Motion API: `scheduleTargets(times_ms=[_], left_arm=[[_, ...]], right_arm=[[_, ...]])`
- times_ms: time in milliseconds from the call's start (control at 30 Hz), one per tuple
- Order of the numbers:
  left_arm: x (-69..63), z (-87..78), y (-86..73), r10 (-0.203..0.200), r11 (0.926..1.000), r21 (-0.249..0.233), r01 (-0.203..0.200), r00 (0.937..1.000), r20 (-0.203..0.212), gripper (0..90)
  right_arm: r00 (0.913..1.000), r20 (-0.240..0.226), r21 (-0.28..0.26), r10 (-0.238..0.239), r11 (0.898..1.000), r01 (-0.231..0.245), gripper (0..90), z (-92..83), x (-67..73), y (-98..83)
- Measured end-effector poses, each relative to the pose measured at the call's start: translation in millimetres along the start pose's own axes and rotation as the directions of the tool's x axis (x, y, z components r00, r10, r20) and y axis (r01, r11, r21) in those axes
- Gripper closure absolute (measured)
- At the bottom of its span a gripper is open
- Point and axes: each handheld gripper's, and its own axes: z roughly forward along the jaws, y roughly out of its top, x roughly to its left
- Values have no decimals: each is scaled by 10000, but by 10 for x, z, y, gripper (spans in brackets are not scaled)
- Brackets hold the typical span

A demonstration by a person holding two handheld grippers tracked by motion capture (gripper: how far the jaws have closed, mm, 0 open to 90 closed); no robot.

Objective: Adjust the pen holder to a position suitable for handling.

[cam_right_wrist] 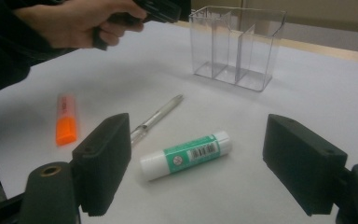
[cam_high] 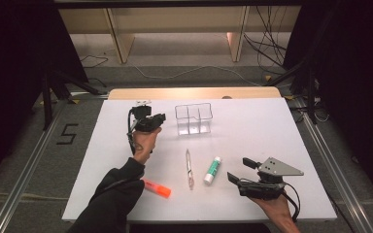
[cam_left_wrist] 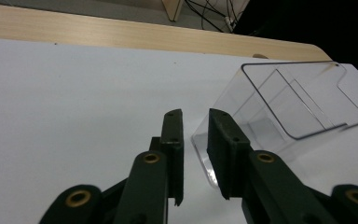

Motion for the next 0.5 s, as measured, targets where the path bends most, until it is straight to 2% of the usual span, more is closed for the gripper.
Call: scheduleTargets(times_ms=[33,100,167,200,300,333,400,433,467,500], left_arm=[[33,-89,4,282,9995,168,-285,9994,192,698],[35,-144,1,412,9986,331,-423,9986,346,650],[40,-204,-9,766,9958,472,-786,9961,431,614],[40,-204,-9,766,9958,472,-786,9961,431,594],[30,-279,-31,907,9930,688,-964,9926,807,539],[23,-299,-30,1123,9896,809,-1192,9900,855,519],[4,-314,-34,1201,9888,784,-1270,9889,872,480],[-15,-357,-44,1567,9820,916,-1655,9830,957,466],[-15,-357,-44,1567,9820,916,-1655,9830,957,453],[-25,-400,-62,1790,9763,1018,-1908,9772,1143,437]], right_arm=[[10000,0,17,33,10000,-33,244,3,6,0],[10000,-38,26,-12,10000,12,244,11,9,-1],[10000,-34,36,-23,10000,23,243,14,9,0],[10000,-34,36,-23,10000,23,243,14,9,0],[10000,-39,16,6,10000,-6,244,9,6,0],[10000,-44,17,21,10000,-21,244,9,6,0],[10000,-36,19,58,10000,-58,244,6,8,1],[10000,-29,13,38,10000,-38,243,3,9,1],[10000,-29,13,38,10000,-38,243,3,9,1],[10000,-31,2,30,10000,-30,243,0,4,1]])
